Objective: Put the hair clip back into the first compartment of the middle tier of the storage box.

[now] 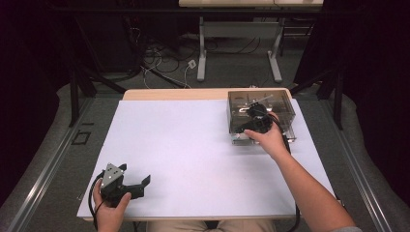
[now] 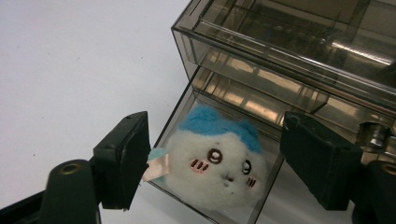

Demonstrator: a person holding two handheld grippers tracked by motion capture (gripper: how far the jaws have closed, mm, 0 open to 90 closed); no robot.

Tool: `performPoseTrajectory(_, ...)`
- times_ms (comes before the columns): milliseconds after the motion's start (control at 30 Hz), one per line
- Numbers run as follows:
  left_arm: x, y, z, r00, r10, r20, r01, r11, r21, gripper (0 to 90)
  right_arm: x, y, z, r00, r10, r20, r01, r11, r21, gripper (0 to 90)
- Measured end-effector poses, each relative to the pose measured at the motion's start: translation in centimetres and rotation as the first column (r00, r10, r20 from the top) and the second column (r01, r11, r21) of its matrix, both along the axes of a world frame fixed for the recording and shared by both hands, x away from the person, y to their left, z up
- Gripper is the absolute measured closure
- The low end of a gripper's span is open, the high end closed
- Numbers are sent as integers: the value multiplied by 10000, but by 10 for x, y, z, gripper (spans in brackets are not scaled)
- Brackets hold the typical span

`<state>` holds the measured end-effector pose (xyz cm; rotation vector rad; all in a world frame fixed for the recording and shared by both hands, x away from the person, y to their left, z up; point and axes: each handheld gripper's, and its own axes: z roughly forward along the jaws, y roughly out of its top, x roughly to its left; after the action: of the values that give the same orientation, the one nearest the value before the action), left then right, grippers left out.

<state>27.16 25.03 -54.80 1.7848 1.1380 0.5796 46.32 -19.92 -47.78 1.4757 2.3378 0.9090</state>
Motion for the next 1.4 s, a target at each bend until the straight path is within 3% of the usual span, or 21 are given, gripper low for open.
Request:
performPoseTrajectory(333, -1, 2, 0, 9999, 137, -5, -137, 9999, -55, 3, -6, -3, 2, 9997, 7, 262, -8, 10000, 73, 207)
performPoseTrajectory(500, -1, 3, 0, 9999, 130, 15, -130, 9999, -67, 3, -14, -6, 8, 9965, 108, 828, -118, 9999, 123, 154)
performPoseTrajectory(667, -1, 2, 1, 9999, 102, 32, -102, 9999, -119, 3, -21, -6, 12, 9943, 65, 1068, -66, 10000, 10, 151)
performPoseTrajectory(733, -1, 2, 1, 10000, 50, 43, -50, 9999, -106, 3, -27, -8, 15, 9918, 38, 1276, -65, 9998, 210, 149)
performPoseTrajectory(1000, 0, 0, 1, 9999, -107, 53, 107, 9999, -7, 3, -37, -12, 18, 9896, -64, 1434, 19, 9995, 312, 148)
performPoseTrajectory(1233, 1, -1, 1, 9998, -163, 72, 164, 9999, -54, 3, -49, -14, 22, 9822, -28, 1877, -26, 9996, 285, 148)
performPoseTrajectory(1400, 1, -1, 1, 9998, -193, 36, 193, 9998, -33, 3, -62, -14, 26, 9706, 180, 2399, -277, 9989, 372, 148)
